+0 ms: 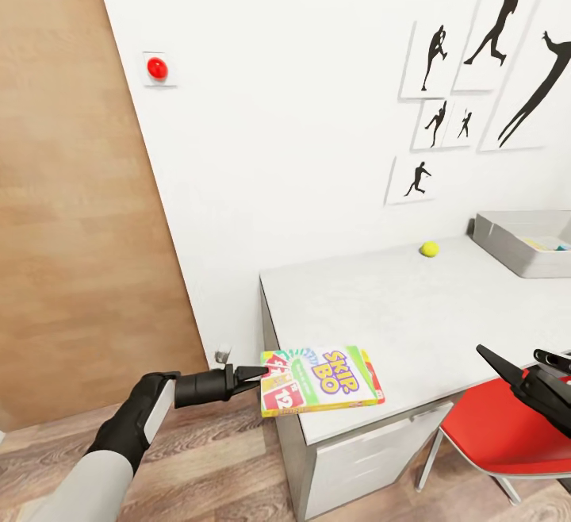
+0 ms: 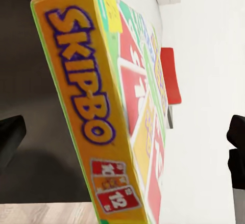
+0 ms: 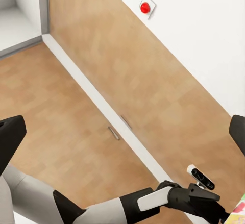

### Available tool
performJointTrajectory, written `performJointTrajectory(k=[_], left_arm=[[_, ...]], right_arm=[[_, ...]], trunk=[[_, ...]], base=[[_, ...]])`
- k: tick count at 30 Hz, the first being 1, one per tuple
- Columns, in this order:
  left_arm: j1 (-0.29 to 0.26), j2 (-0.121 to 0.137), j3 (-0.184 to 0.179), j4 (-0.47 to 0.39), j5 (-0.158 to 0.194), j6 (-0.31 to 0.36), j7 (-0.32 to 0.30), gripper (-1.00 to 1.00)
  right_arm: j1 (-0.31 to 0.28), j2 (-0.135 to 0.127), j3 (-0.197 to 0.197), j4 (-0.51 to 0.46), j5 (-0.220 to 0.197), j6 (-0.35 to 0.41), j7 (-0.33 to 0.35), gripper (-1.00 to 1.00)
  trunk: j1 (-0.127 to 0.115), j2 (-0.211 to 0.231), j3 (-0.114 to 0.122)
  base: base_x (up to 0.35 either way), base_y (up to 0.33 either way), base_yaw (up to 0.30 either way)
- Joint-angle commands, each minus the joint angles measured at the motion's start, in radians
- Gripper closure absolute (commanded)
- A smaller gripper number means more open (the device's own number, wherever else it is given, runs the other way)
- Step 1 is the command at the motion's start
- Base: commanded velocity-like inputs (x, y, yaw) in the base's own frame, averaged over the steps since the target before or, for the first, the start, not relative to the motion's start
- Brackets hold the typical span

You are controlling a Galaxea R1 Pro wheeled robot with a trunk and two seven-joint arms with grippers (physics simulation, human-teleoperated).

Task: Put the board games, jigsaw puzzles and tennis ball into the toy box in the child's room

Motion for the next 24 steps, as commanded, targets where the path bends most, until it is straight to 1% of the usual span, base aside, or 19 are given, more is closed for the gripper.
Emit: performJointTrajectory(k=[1, 10, 17, 24], left_arm=[[0.0, 0.0, 0.0, 0.0, 0.003, 0.007, -0.001, -1.0], [0.0, -0.001, 0.002, 0.0, 0.003, 0.008, 0.001, -1.0], [-0.001, -0.001, 0.001, 0.0, 0.003, 0.007, 0.002, -1.0], [0.0, -0.001, 0.0, 0.0, 0.003, 0.007, 0.002, -1.0]], right_arm=[[-0.001, 0.0, 0.0, 0.0, -0.002, 0.01, 0.002, -1.0], [-0.001, 0.0, 0.0, 0.0, -0.001, 0.01, 0.002, -1.0], [-0.001, 0.0, 0.0, 0.0, 0.0, 0.01, 0.002, -1.0], [-0.001, 0.0, 0.0, 0.0, 0.001, 0.01, 0.002, -1.0]], trunk=[[0.0, -0.001, -0.001], [0.0, -0.001, -0.001], [0.0, -0.001, -0.001], [0.0, -0.001, -0.001]], base=[[0.0, 0.0, 0.0], [-0.087, -0.023, 0.0], [-0.017, -0.017, 0.0], [-0.002, -0.095, 0.0]])
